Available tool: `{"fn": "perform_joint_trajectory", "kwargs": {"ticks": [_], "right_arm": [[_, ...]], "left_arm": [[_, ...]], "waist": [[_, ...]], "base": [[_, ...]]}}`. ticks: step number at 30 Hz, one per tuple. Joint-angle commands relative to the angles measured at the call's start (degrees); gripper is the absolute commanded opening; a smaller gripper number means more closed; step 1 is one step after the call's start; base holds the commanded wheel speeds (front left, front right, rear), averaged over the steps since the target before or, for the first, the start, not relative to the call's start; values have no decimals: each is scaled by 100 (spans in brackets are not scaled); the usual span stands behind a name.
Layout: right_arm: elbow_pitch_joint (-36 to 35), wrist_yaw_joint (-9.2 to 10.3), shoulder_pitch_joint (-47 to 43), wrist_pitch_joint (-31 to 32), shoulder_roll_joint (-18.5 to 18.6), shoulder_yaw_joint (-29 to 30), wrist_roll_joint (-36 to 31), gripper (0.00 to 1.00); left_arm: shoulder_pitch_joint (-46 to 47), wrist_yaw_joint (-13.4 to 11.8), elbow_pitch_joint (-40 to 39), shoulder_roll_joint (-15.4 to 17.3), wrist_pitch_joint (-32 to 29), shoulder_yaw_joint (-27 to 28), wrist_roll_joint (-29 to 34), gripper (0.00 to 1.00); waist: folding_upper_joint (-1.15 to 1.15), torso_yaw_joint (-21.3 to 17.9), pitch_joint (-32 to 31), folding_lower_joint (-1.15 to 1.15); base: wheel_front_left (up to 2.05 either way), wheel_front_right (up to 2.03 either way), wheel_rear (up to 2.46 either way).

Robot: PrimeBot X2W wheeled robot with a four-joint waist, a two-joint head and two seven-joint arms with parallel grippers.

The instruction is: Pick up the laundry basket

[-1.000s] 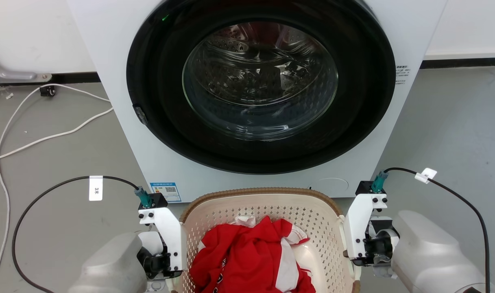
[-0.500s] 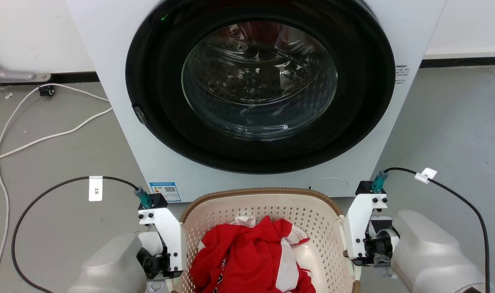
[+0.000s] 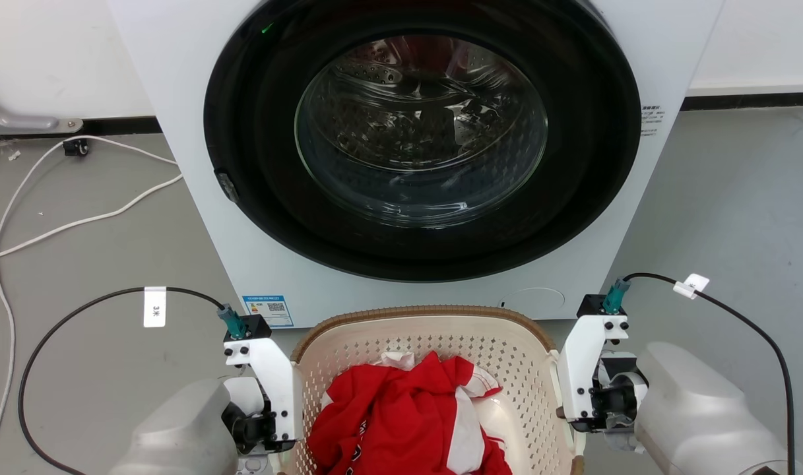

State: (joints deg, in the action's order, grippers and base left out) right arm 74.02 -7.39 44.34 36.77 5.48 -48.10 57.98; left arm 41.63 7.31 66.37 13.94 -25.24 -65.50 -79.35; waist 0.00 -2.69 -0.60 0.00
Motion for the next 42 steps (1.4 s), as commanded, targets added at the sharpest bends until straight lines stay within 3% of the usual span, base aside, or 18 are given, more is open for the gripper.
{"fn": "perform_joint_trajectory", "kwargs": {"ticks": [1, 42], "right_arm": [[-26, -19, -39, -18, -78, 20, -1, 0], [-27, -19, -40, -70, -78, 73, -59, 0]], "left_arm": [[63, 33, -42, -54, 35, -4, -13, 0], [0, 33, -39, -17, 96, -150, -197, 0]], "waist": [[0, 1, 2, 0], [0, 7, 25, 0]], "base": [[0, 0, 0], [0, 0, 0]]}}
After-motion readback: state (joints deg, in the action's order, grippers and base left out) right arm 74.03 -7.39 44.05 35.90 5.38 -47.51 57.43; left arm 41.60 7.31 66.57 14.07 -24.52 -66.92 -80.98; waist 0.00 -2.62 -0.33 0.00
